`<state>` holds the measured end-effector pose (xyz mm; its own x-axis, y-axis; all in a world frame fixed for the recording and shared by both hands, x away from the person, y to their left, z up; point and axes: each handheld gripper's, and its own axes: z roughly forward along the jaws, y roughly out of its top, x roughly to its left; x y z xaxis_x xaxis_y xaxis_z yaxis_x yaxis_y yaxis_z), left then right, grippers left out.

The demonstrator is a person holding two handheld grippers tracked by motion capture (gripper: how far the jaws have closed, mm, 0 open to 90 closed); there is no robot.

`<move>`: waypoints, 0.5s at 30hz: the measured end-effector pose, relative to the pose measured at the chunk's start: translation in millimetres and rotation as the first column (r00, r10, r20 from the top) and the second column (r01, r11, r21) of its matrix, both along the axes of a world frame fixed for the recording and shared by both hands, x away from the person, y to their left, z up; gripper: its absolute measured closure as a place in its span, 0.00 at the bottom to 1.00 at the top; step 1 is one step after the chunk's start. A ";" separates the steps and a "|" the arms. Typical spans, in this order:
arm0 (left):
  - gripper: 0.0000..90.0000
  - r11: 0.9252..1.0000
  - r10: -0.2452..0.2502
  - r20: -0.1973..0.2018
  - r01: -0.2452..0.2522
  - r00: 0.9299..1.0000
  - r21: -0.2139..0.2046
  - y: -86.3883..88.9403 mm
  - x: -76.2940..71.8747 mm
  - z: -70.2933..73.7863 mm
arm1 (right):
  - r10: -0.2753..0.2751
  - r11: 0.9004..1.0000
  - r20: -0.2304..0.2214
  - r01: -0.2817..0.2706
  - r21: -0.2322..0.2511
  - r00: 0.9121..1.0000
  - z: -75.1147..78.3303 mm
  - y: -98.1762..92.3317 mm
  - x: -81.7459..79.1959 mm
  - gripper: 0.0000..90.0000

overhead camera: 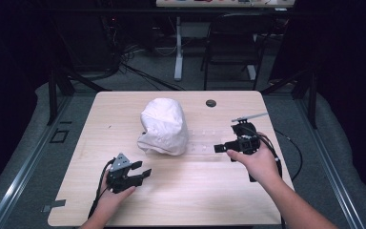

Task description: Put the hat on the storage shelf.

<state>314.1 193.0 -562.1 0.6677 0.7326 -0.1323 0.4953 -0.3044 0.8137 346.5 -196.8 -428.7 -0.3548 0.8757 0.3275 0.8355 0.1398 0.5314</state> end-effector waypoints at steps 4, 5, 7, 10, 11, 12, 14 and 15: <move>0.52 1.000 0.006 -0.008 -0.006 1.000 -0.009 0.8 2.6 -3.4 | -0.021 1.000 0.022 0.021 0.009 1.000 -18.5 -4.9 -8.9 0.56; 0.53 1.000 0.007 -0.017 -0.008 1.000 -0.016 0.4 2.8 -4.8 | -0.023 1.000 0.026 0.023 0.009 0.999 -23.2 -5.9 -10.9 0.56; 0.53 1.000 0.003 -0.032 -0.004 0.999 -0.027 -0.8 3.4 -6.9 | -0.023 1.000 0.029 0.023 -0.003 0.999 -32.9 -7.8 -14.9 0.56; 0.53 1.000 -0.002 -0.034 0.002 0.999 -0.018 -4.0 3.6 -8.7 | -0.028 0.999 0.039 0.029 -0.022 0.999 -47.9 -10.8 -21.8 0.56; 0.53 1.000 -0.006 -0.031 0.006 1.000 -0.018 -5.1 3.5 -9.0 | -0.034 0.999 0.045 0.035 -0.027 0.998 -52.6 -12.1 -24.0 0.56; 0.53 1.000 -0.007 -0.032 0.006 0.999 -0.021 -6.3 3.1 -9.2 | -0.036 0.999 0.047 0.037 -0.035 0.998 -57.3 -13.7 -25.8 0.56; 0.53 1.000 -0.012 -0.028 0.012 1.000 -0.019 -7.7 2.8 -9.3 | -0.057 0.998 0.070 0.059 -0.025 0.996 -66.0 -17.5 -29.6 0.55; 0.53 1.000 -0.015 -0.027 0.015 1.000 -0.014 -8.0 2.7 -9.3 | -0.060 0.998 0.076 0.061 -0.011 0.995 -70.5 -20.1 -31.1 0.55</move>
<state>316.8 185.0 -571.4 0.6745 0.7205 -0.1611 0.5130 -0.3005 0.8041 315.5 -217.0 -499.2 -0.3241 0.9003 0.2904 0.8004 0.0973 0.5915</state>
